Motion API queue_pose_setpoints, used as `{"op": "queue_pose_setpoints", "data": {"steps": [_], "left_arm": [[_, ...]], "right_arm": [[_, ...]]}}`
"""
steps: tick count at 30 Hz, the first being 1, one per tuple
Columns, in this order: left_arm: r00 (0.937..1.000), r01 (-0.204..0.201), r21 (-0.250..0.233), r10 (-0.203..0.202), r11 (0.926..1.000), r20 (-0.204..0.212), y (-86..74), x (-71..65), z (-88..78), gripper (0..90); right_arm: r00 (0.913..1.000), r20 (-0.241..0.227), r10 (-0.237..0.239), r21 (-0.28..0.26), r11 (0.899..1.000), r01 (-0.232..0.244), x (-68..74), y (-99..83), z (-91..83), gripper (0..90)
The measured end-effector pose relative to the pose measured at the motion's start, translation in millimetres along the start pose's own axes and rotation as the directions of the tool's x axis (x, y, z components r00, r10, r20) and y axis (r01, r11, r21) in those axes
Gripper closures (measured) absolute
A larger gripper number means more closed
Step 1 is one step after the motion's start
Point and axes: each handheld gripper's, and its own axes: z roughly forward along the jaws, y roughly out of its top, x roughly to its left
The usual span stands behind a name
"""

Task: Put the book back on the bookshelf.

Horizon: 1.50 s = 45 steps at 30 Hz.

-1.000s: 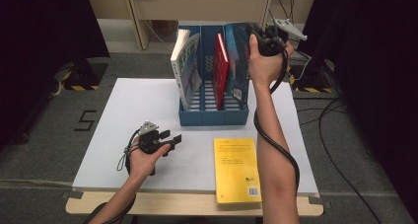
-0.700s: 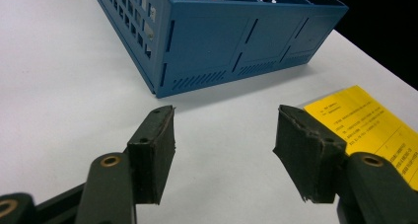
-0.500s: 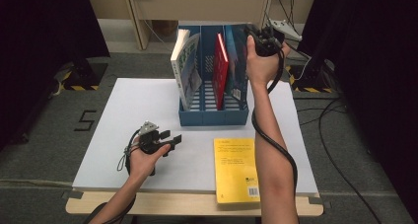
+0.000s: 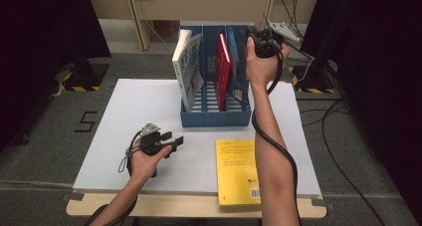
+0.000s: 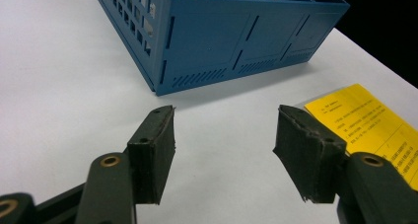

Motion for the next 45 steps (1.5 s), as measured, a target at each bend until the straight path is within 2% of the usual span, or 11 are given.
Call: {"op": "queue_pose_setpoints", "data": {"steps": [12, 27, 45], "left_arm": [[1.0, 0.004, -0.001, -0.004, 1.0, -0.004, -0.6, 3.0, -0.5, 39.4], [1.0, 0.006, 0.0, -0.006, 1.0, -0.005, -1.0, 3.9, -0.6, 39.4], [1.0, 0.007, 0.004, -0.007, 1.0, -0.005, -2.7, 3.7, 0.7, 39.4]], "right_arm": [[0.9998, 0.015, -0.012, -0.015, 1.0, 0.012, 0.9, -4.3, 11.3, 75.4], [0.9991, 0.022, -0.038, -0.057, 0.998, 0.039, 6.6, -14.5, 12.2, 75.3], [0.9988, 0.026, -0.041, 0.01, 0.999, 0.04, 3.8, -44.0, 16.9, 75.3]]}}
